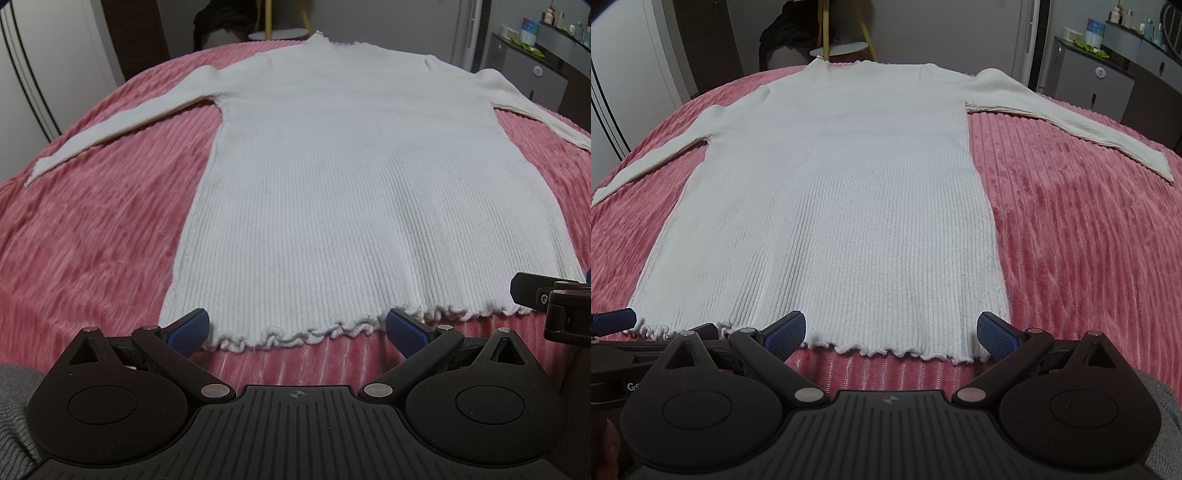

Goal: Fold small clothes

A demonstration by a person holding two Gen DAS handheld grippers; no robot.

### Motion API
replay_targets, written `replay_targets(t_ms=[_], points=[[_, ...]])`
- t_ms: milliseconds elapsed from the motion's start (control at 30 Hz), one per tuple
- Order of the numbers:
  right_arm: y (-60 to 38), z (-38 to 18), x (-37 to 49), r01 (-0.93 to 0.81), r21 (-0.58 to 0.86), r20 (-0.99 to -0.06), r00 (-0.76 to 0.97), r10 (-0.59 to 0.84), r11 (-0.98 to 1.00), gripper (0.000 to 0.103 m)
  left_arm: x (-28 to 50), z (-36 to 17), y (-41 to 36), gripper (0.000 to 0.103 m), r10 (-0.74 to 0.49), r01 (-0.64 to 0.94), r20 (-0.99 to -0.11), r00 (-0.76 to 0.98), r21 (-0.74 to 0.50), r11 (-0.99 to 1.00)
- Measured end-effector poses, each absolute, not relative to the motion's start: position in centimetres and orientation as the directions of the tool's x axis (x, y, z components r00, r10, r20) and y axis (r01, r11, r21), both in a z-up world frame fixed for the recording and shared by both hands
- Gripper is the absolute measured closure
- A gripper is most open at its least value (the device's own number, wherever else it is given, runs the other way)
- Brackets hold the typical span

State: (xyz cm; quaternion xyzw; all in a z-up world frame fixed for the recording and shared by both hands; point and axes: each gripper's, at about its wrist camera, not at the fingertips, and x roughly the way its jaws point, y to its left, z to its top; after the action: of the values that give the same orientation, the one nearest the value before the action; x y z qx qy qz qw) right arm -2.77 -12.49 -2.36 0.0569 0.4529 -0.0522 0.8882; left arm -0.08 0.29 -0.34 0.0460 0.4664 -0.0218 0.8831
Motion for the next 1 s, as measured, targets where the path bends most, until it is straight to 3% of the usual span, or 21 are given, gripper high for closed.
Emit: replay_targets(t_ms=[1000], points=[[-12.59,-2.27,-2.9,0.142,0.059,-0.803,0.595,-0.038,0.988,0.004,-0.24,-0.58,0.47,0.0,0.005,0.079,-0.829,0.56,0.059,0.995]])
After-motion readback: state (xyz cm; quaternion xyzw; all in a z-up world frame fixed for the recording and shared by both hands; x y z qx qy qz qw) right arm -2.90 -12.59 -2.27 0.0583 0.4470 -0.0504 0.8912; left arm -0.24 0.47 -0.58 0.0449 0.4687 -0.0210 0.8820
